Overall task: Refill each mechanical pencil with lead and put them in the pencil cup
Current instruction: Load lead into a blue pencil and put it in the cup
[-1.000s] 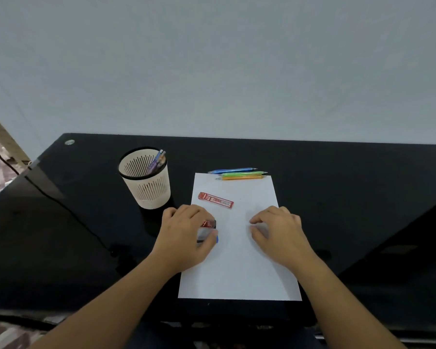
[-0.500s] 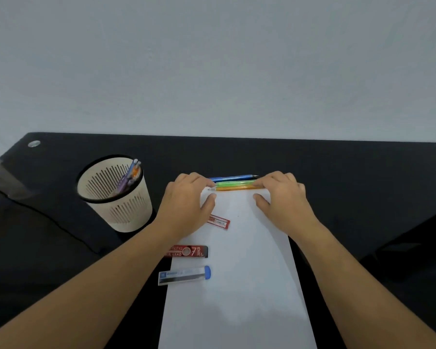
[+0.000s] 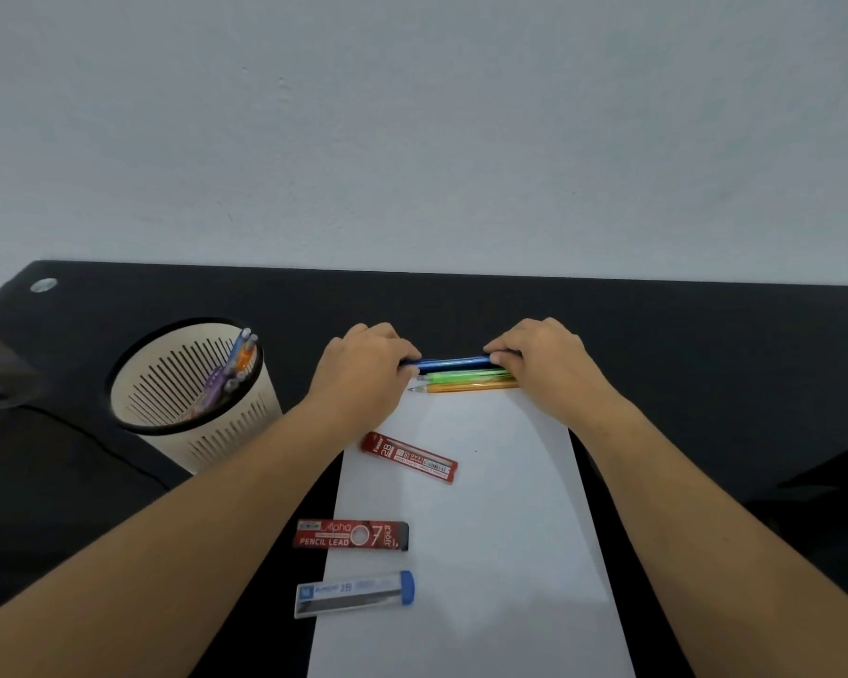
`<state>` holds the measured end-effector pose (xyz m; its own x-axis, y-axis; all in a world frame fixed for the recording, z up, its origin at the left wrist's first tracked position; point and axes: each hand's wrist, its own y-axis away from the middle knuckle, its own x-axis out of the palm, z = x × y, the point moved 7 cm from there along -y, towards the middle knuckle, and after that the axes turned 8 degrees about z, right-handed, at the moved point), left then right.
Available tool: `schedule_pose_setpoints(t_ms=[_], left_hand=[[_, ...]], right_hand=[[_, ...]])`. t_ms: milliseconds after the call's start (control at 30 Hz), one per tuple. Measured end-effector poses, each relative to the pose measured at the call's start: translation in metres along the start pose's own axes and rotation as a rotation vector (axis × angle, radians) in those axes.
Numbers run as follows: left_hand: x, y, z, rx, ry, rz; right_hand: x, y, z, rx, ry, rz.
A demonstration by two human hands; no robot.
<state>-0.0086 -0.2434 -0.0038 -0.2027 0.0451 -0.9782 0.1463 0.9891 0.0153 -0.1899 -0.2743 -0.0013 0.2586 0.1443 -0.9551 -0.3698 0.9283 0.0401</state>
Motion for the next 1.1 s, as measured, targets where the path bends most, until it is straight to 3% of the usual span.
schedule_pose_setpoints(t_ms=[167, 367, 667, 1100], left_hand=[[-0.001, 0.0, -0.003, -0.032, -0.051, -0.031], [-0.021, 0.019, -0.002, -0.082, 0.123, -0.149], [-0.037, 0.087, -0.025, 0.01, 0.195, -0.157], [-0.007, 0.195, -0.041, 0.159, 0.186, -0.155]], right_hand=[[0.0, -0.007, 0.003, 0.018, 0.052, 0.049], [-0.017, 0.014, 0.021, -0.015, -0.029, -0.033], [-0.027, 0.088, 0.045, 0.007, -0.032, -0.015], [0.008, 0.194, 0.069, 0.027, -0.169, 0.024]])
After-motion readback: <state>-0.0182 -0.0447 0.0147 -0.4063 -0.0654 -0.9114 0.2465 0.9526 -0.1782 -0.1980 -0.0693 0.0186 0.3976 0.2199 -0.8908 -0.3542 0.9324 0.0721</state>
